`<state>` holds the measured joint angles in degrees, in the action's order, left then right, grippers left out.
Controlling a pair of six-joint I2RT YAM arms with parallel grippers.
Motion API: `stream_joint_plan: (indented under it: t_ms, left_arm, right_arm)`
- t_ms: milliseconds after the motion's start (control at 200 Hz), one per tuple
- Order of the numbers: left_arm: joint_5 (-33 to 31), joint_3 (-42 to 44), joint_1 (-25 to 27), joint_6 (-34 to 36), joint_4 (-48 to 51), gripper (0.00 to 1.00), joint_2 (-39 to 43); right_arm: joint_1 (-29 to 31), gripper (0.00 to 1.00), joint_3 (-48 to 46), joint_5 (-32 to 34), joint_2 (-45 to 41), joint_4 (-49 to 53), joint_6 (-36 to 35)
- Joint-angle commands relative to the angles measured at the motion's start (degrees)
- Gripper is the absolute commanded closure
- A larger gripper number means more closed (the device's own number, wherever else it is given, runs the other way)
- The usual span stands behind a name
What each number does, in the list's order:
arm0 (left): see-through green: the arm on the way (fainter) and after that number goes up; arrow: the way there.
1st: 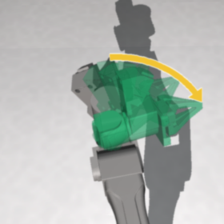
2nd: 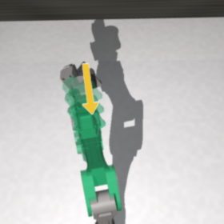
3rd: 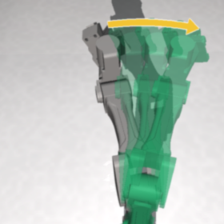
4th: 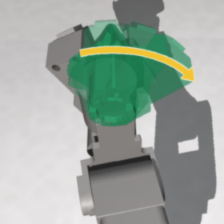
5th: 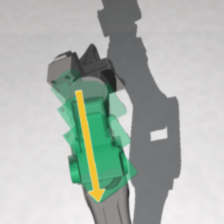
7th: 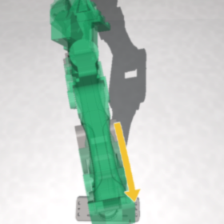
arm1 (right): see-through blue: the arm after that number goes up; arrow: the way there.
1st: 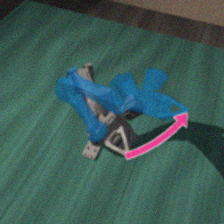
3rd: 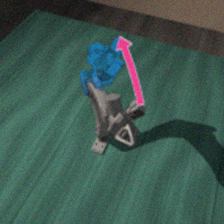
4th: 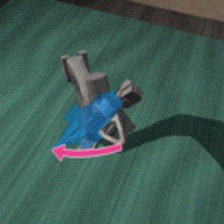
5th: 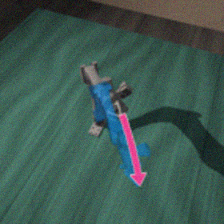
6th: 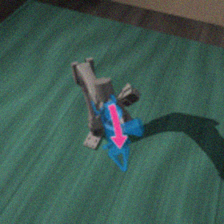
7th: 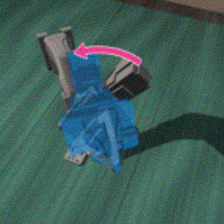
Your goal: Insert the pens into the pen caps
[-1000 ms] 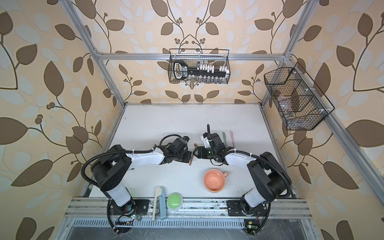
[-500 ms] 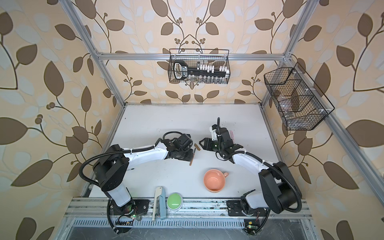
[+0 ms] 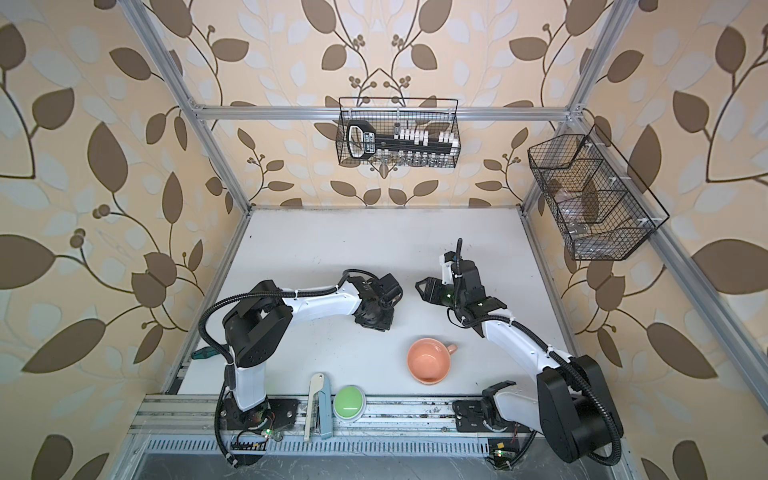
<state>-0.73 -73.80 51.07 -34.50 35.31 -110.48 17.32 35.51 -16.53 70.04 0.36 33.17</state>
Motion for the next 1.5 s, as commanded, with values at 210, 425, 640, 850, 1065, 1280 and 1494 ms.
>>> stream_joint_plan:
  t_ms: [210, 425, 640, 850, 1065, 1280, 1494]
  left_arm:
    - [-0.79, 0.23, 0.74, -0.59, -1.66, 0.72, -0.97]
    - [0.64, 1.83, 0.77, 0.0, -5.35, 0.89, -1.17]
    - [-0.48, 3.79, 0.7, 1.08, -7.61, 0.98, 1.4]
    - [-2.37, 9.31, 0.7, 2.59, -13.41, 0.97, 9.17]
    - [-1.0, 11.34, 0.72, 3.15, -15.16, 0.98, 10.67]
    - [-1.76, 12.89, 0.7, 3.26, -15.86, 0.98, 12.73]
    - [-2.54, 12.52, 0.7, 3.56, -14.64, 0.98, 14.2]
  right_arm:
    - [-0.14, 0.43, -0.74, -1.64, 0.68, -0.61, -0.3]
    - [1.41, 0.43, -1.25, -1.75, 2.67, -1.96, 0.38]
    - [5.61, 0.43, -0.17, -1.04, 7.93, -3.95, 1.19]
    - [9.93, 0.42, 2.24, -0.43, 14.02, -4.95, 1.61]
    - [11.49, 0.43, 3.25, -2.95, 17.59, -10.94, 4.17]
    - [12.81, 0.42, 5.42, -3.93, 20.45, -11.82, 4.96]
    - [12.91, 0.42, 5.4, -5.97, 23.83, -16.49, 7.14]
